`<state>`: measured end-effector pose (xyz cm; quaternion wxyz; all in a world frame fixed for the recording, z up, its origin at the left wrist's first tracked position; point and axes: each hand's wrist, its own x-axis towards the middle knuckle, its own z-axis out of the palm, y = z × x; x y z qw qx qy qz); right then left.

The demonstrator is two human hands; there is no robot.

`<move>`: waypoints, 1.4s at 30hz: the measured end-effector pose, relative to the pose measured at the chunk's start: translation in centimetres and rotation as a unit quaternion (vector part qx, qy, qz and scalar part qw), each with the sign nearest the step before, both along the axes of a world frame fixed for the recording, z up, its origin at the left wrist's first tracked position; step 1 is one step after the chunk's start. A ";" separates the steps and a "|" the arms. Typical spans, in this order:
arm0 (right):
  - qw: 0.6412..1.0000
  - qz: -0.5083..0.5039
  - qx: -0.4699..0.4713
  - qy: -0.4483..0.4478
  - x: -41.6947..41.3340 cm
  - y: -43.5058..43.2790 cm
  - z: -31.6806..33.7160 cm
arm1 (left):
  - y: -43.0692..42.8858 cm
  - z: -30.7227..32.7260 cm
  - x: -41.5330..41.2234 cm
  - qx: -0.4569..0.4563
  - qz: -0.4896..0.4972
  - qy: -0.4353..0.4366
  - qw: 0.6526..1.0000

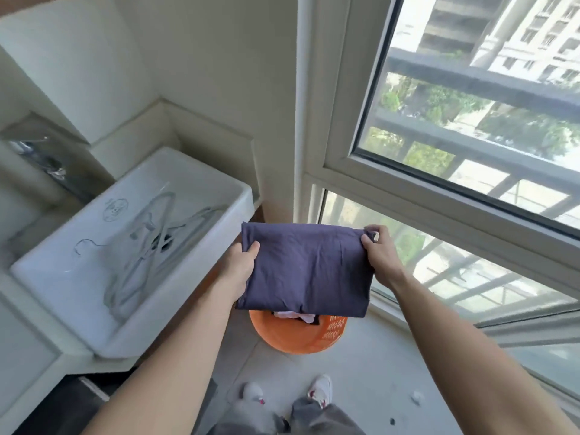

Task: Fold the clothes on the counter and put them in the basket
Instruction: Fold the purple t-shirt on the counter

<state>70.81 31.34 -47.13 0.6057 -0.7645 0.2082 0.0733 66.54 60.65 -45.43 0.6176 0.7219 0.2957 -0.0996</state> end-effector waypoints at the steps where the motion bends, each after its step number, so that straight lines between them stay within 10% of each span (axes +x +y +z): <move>1: 1.000 0.007 -0.004 0.007 0.4 -0.3 -0.8 | -0.5 -0.9 0.5 -0.004 0.007 0.013 1.000; 9: 0.993 0.089 0.059 0.059 2.4 -1.3 -14.1 | -0.8 -15.1 5.1 0.021 -0.005 0.049 0.999; 23: 0.979 0.106 -0.148 0.092 8.4 1.7 -55.4 | -1.0 -62.6 13.7 0.118 -0.085 0.139 0.979; 35: 0.935 0.194 -0.238 0.178 10.4 4.3 -70.4 | 1.2 -74.4 14.3 0.197 -0.146 0.181 0.952; 42: 0.947 0.169 -0.226 0.156 7.6 4.2 -59.0 | -0.9 -62.9 13.1 0.172 -0.152 0.167 0.959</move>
